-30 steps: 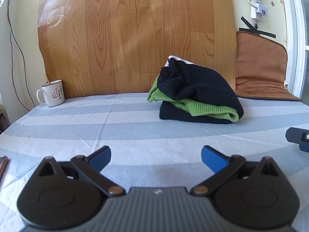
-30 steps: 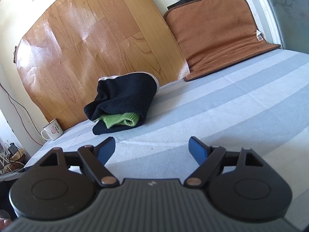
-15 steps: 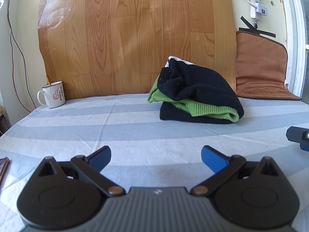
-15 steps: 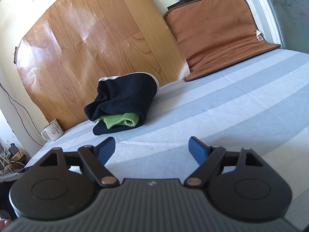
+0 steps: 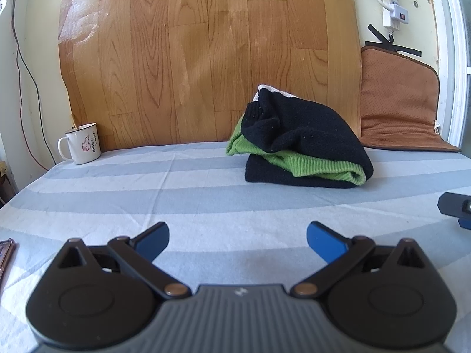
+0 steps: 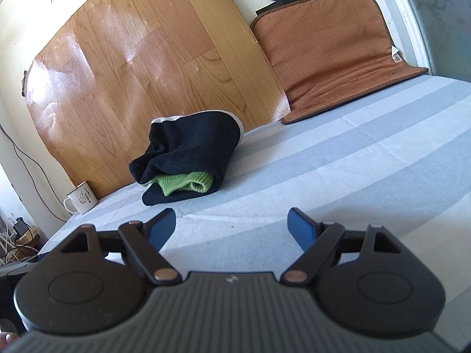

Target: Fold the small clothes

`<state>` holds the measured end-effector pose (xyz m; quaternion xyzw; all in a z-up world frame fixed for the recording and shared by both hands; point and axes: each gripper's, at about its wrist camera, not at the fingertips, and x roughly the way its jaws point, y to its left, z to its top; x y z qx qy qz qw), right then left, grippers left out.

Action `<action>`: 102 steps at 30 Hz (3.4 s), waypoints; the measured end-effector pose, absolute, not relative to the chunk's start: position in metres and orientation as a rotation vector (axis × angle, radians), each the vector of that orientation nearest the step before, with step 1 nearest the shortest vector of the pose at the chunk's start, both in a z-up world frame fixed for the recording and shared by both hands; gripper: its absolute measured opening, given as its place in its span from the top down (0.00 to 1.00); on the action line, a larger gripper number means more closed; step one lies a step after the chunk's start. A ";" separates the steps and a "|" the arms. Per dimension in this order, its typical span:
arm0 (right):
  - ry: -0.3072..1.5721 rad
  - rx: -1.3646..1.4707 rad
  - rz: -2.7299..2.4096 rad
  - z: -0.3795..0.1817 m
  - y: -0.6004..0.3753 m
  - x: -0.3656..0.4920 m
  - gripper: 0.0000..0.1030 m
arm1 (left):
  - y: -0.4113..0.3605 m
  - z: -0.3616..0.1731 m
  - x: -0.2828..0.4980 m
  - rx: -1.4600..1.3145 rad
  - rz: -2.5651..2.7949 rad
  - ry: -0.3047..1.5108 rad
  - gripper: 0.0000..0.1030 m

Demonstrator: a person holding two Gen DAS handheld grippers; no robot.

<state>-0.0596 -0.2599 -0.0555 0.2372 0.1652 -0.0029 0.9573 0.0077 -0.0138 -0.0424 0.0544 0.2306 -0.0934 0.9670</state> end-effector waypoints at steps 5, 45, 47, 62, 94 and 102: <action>0.335 0.482 -0.006 -0.056 -0.260 -0.060 0.17 | -0.012 -0.041 0.004 0.103 -0.187 0.441 0.00; 0.339 0.486 0.000 -0.056 -0.260 -0.058 0.17 | -0.009 -0.037 -0.014 0.088 -0.189 0.318 0.00; 0.340 0.486 0.000 -0.056 -0.260 -0.058 0.17 | -0.011 -0.038 -0.013 0.103 -0.179 0.326 0.00; 0.339 0.488 -0.002 -0.056 -0.261 -0.058 0.17 | -0.012 -0.041 -0.001 0.120 -0.149 0.414 0.00; 0.344 0.488 0.000 -0.056 -0.262 -0.058 0.17 | -0.011 -0.038 -0.001 0.133 -0.220 0.521 0.00; 0.349 0.489 0.002 -0.058 -0.262 -0.056 0.17 | -0.012 -0.035 -0.001 0.115 -0.227 0.515 0.00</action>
